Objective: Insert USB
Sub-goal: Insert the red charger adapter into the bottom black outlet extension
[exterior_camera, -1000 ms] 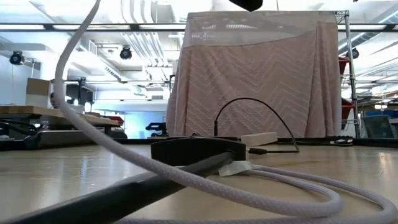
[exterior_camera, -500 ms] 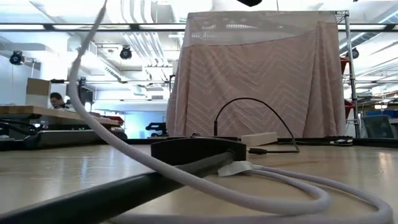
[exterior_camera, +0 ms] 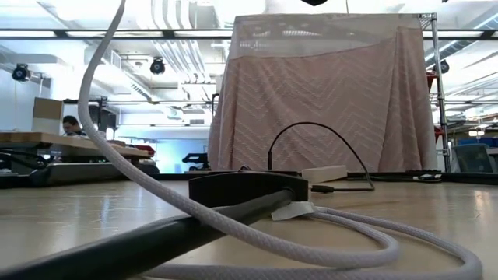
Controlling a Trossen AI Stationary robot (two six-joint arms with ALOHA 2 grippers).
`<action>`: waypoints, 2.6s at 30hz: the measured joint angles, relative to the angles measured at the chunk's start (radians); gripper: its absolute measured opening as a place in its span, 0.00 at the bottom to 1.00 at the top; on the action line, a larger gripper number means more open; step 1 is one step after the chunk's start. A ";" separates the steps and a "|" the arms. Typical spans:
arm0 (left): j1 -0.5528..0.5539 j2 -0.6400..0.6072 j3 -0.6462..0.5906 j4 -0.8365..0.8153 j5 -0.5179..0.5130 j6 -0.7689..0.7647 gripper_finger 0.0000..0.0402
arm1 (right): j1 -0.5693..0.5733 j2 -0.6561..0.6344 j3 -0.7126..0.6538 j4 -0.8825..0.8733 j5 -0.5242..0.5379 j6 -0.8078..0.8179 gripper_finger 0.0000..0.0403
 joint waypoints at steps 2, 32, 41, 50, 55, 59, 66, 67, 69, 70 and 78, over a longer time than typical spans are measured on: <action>-0.001 0.000 0.000 0.000 0.000 -0.045 0.34 | 0.000 0.000 0.000 0.000 -0.003 0.000 0.33; 0.332 0.115 0.169 -0.793 0.512 -0.957 0.34 | 0.225 -0.065 -0.126 -0.546 0.574 -0.062 0.59; 0.355 0.250 0.294 -0.934 0.535 -0.630 0.34 | 0.247 0.038 -0.240 -0.431 0.630 -0.005 0.54; 0.336 0.391 0.413 -1.011 0.534 -0.216 0.34 | 0.247 0.097 -0.278 -0.394 0.690 -0.046 0.51; 0.311 0.406 0.432 -1.025 0.500 -0.074 0.34 | 0.245 0.099 -0.284 -0.397 0.748 -0.049 0.50; 0.290 0.407 0.432 -1.042 0.456 0.023 0.34 | 0.242 0.099 -0.284 -0.397 0.813 -0.051 0.50; 0.269 0.406 0.418 -1.110 0.395 0.205 0.34 | 0.221 0.099 -0.286 -0.396 0.831 -0.022 0.49; 0.268 0.406 0.418 -1.108 0.394 0.221 0.34 | 0.219 0.099 -0.287 -0.395 0.841 -0.005 0.50; 0.266 0.406 0.418 -1.105 0.394 0.262 0.34 | 0.218 0.099 -0.290 -0.395 0.849 0.017 0.50; 0.264 0.406 0.418 -1.099 0.393 0.290 0.34 | 0.218 0.099 -0.291 -0.395 0.850 0.026 0.50; 0.250 0.406 0.406 -1.075 0.389 0.462 0.34 | 0.218 0.099 -0.316 -0.392 0.845 0.127 0.48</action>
